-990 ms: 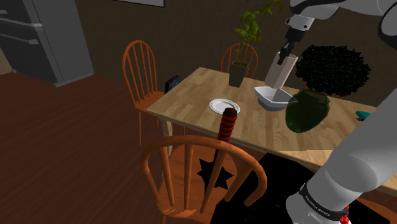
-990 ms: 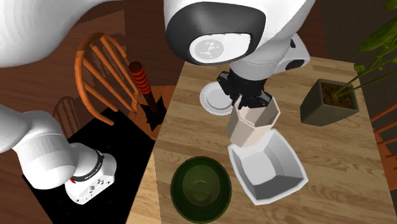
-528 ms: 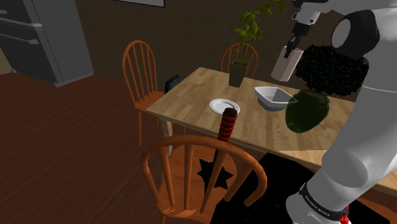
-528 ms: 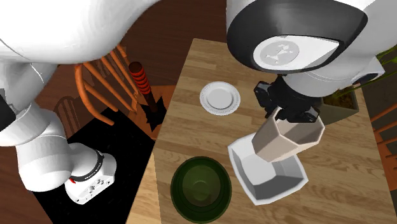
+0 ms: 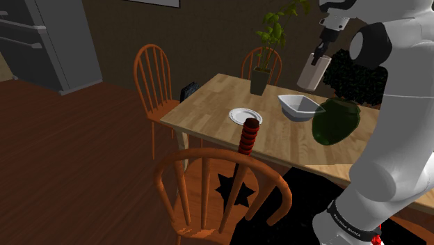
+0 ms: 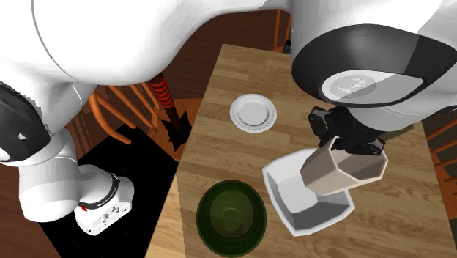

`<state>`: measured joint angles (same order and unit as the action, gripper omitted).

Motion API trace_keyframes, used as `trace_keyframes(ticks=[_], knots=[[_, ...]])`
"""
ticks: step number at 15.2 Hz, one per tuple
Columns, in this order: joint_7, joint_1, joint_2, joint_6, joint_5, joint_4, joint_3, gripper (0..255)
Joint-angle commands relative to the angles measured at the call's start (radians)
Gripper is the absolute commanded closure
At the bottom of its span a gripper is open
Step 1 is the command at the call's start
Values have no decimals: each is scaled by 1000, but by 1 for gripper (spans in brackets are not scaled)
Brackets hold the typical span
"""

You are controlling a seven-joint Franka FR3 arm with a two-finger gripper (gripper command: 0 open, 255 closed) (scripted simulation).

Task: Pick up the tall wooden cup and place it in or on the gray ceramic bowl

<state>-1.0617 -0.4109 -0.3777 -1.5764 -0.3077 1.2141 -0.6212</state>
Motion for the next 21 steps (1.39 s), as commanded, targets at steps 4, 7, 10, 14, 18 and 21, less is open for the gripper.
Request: trace_keyframes(ticks=[4,7,10,14,18,21], knots=[[-5,23,22,-80,12,99,0,255],[-9,34,31,-125,16,152,0,255],[-13,42,37,-168,18,201,1,255],[-19,51,40,-222,17,259,3,255],[-27,57,39,-275,14,312,5,255],[-29,58,38,-291,12,327,6,255]])
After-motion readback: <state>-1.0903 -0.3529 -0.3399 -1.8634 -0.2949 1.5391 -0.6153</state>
